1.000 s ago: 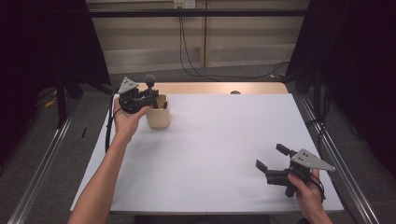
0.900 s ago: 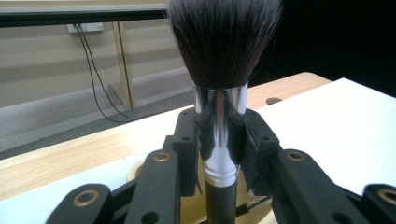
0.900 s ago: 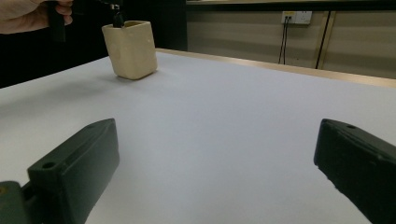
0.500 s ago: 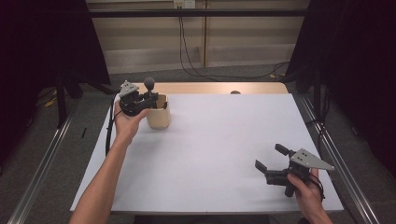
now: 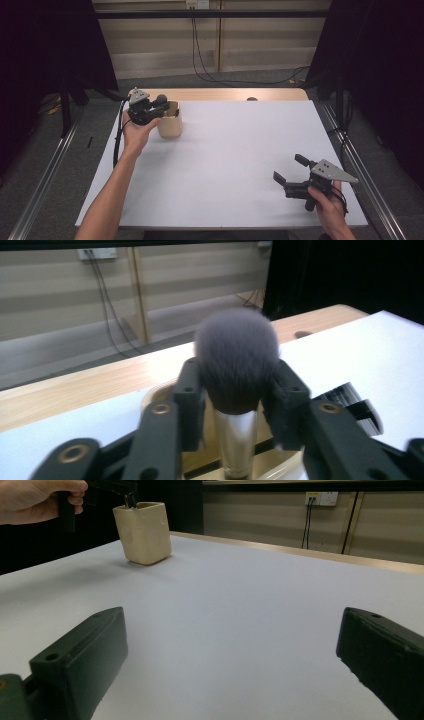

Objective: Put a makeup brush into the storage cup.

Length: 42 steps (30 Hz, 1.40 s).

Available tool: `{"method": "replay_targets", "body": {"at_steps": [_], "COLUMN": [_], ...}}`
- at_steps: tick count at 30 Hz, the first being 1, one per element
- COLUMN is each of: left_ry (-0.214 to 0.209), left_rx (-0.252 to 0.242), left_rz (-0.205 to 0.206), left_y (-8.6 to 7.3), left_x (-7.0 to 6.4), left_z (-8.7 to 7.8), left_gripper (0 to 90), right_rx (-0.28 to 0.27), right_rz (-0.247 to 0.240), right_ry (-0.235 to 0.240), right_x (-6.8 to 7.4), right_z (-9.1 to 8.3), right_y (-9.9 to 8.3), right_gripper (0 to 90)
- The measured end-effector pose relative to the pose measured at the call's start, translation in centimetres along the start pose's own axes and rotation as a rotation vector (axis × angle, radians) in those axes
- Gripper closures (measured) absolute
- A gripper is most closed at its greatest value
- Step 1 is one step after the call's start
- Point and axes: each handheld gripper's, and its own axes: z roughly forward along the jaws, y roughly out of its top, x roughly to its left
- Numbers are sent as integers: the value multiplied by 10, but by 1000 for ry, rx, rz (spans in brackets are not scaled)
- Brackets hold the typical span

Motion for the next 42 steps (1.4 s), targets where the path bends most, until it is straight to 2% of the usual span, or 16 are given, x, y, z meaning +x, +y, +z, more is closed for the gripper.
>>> {"method": "replay_targets", "body": {"at_steps": [2, 4, 9, 13, 19, 20, 24, 29, 30, 32, 34, 39, 42], "left_ry": [19, 30, 50, 47, 50, 50, 34, 5, -1, -5, -31, -18, -40], "left_rx": [6, 10, -23, -41, -34, -35, -38, -70, -79, -88, -114, -123, -104], "left_rz": [-7, -7, -11, -27, -59, -62, -57, -65, -51, -50, -50, -42, -39], "left_y": [-2, -4, -4, -2, -1, -1, 0, 1, 1, 1, 0, -2, -6], "left_x": [2, 3, 3, 3, 3, 3, 2, 4, 4, 3, 2, -1, -3], "left_z": [0, -1, -5, -10, -12, -12, -16, -25, -28, -32, -38, -47, -52], "left_gripper": [517, 494, 369, 274, 99, 63, 45, 38, 34, 25, 22, 18, 19], "right_rx": [1, 0, 0, -2, 1, -3, -5, -2, -1, -4, -7, -10, -11], "right_rz": [2, 0, 1, 1, 2, 14, 22, 17, 18, 22, 23, 21, 18], "right_ry": [-2, -1, -1, 0, -4, -5, -13, -12, -12, -13, -17, -18, -17], "right_x": [0, 0, 0, 0, -2, -2, -5, -6, -6, -5, -5, -5, -5], "right_z": [0, 0, 0, 0, 0, 0, 0, 1, 1, 0, 0, 0, 0], "right_y": [0, 0, 0, 0, 0, -1, -1, -1, -1, -1, -1, -1, -1], "right_gripper": [0, 0, 0, 0, 0, 0, 0, 0, 0, 0, 0, 0, 0]}}
